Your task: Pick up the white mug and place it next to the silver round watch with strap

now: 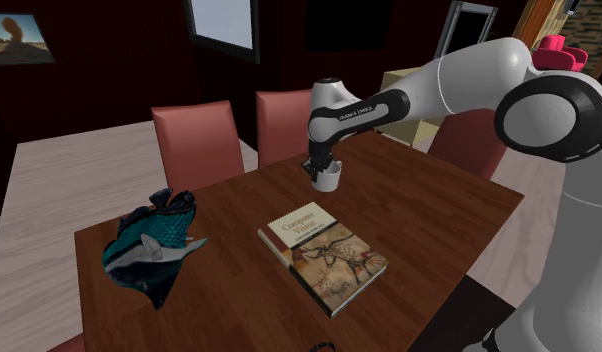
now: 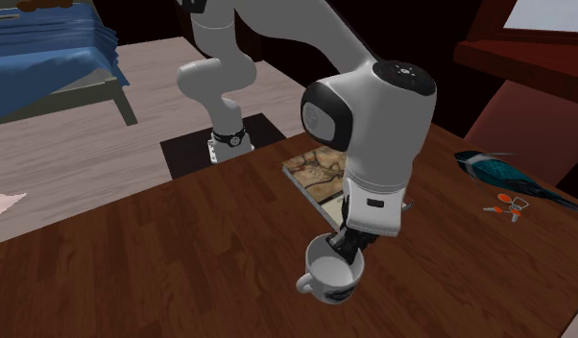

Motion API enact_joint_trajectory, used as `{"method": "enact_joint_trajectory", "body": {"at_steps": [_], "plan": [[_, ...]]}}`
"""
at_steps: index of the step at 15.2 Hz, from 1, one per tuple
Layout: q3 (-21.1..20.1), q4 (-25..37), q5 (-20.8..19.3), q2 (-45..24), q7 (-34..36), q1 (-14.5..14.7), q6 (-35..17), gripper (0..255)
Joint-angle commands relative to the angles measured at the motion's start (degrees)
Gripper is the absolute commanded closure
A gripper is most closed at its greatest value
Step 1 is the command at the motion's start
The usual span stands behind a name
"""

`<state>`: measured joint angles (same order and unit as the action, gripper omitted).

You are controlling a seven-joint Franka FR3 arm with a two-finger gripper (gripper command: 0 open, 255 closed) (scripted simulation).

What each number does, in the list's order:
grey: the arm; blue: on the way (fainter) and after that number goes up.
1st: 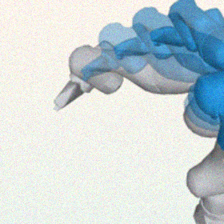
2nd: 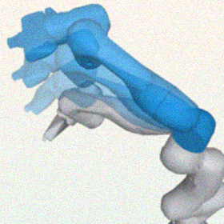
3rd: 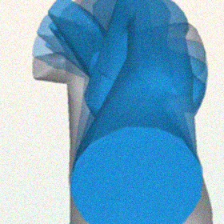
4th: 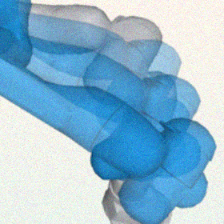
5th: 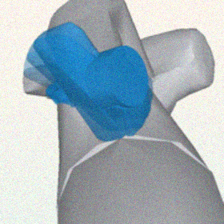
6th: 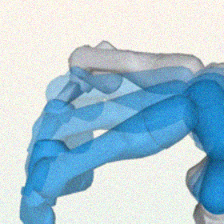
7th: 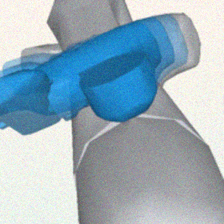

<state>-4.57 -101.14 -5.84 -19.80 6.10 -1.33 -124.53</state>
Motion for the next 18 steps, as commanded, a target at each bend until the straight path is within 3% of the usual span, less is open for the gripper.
{"method": "enact_joint_trajectory", "body": {"at_steps": [1,18], "plan": [[-0.04,0.88,0.12,0.51,-0.14,-0.01,1.38,255],[-0.29,9.37,0.88,3.86,-1.14,-0.01,13.20,255]]}}
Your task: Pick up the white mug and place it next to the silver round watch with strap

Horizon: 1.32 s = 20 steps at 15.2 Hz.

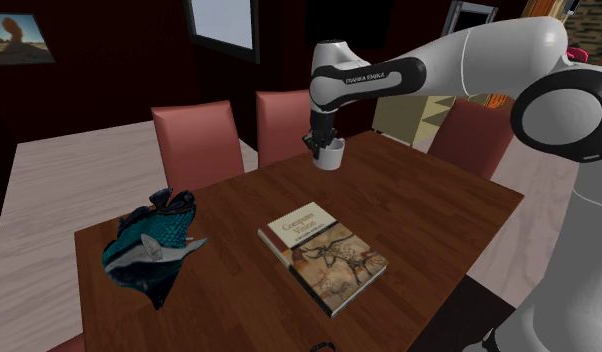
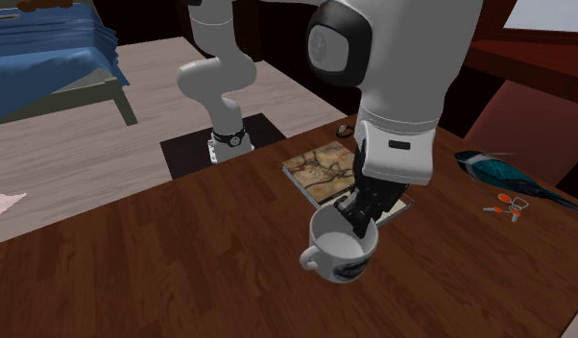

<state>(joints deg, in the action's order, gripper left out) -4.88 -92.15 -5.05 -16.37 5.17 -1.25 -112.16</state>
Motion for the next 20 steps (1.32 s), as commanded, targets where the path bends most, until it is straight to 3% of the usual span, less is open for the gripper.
{"method": "enact_joint_trajectory", "body": {"at_steps": [1,3,11,20], "plan": [[0.01,1.03,0.12,0.53,-0.25,-0.09,1.55,255],[0.00,2.05,0.16,0.66,-0.33,-0.07,2.71,255],[-3.17,-13.88,0.41,12.65,7.38,4.06,-0.78,255],[-8.26,-25.54,1.97,22.81,16.89,9.01,-1.83,255]]}}
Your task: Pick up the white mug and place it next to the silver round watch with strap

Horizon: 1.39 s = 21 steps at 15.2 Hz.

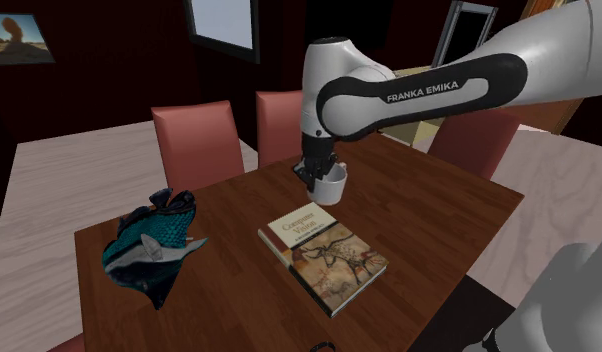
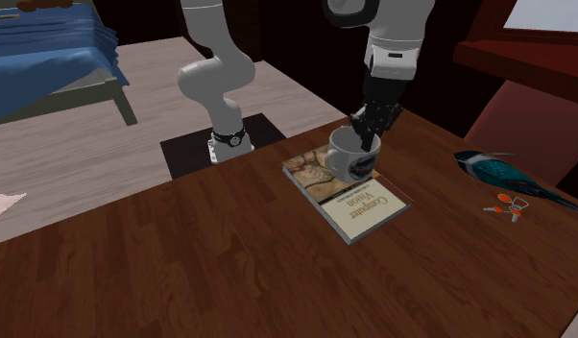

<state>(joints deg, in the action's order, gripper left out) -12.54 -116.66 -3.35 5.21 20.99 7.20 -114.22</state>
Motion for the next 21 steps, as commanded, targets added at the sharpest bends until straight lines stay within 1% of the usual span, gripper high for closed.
{"method": "enact_joint_trajectory", "body": {"at_steps": [1,6,11,16,21], "plan": [[-1.24,-1.98,0.53,2.15,2.18,1.14,0.25,255],[-4.79,-5.73,2.00,6.06,7.93,4.11,0.60,255],[-8.70,-7.83,3.60,8.72,14.04,7.17,1.27,255],[-13.01,-8.31,5.03,9.95,20.58,10.15,2.12,255],[-17.70,-7.18,5.93,9.60,27.60,12.87,3.03,255]]}}
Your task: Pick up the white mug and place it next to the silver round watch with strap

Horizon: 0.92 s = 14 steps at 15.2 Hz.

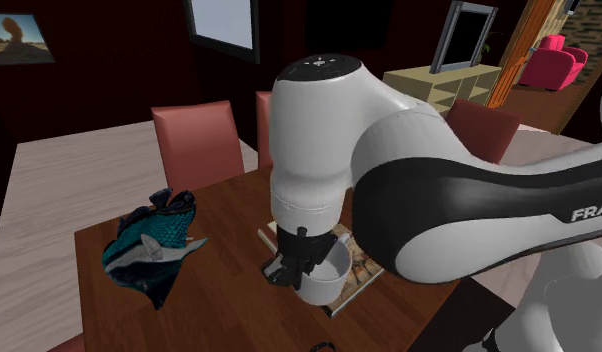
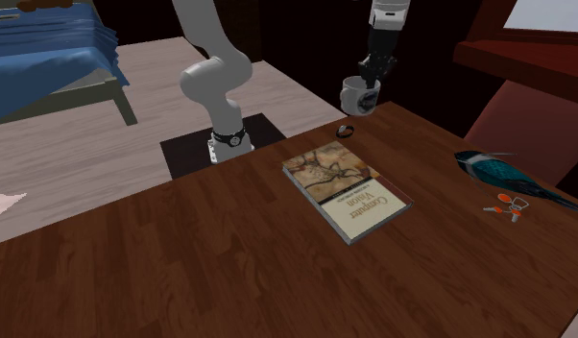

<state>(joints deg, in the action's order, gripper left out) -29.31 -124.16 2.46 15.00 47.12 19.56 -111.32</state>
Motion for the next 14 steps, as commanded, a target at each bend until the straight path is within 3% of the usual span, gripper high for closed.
{"method": "enact_joint_trajectory", "body": {"at_steps": [1,7,12,14], "plan": [[-1.91,0.74,0.20,-0.47,2.95,1.02,0.32,255],[-8.10,4.59,-0.45,-3.71,12.40,3.80,1.48,255],[-13.91,9.96,-3.32,-9.20,21.91,6.13,2.78,255],[-13.99,8.72,-3.59,-9.59,22.22,6.21,1.28,255]]}}
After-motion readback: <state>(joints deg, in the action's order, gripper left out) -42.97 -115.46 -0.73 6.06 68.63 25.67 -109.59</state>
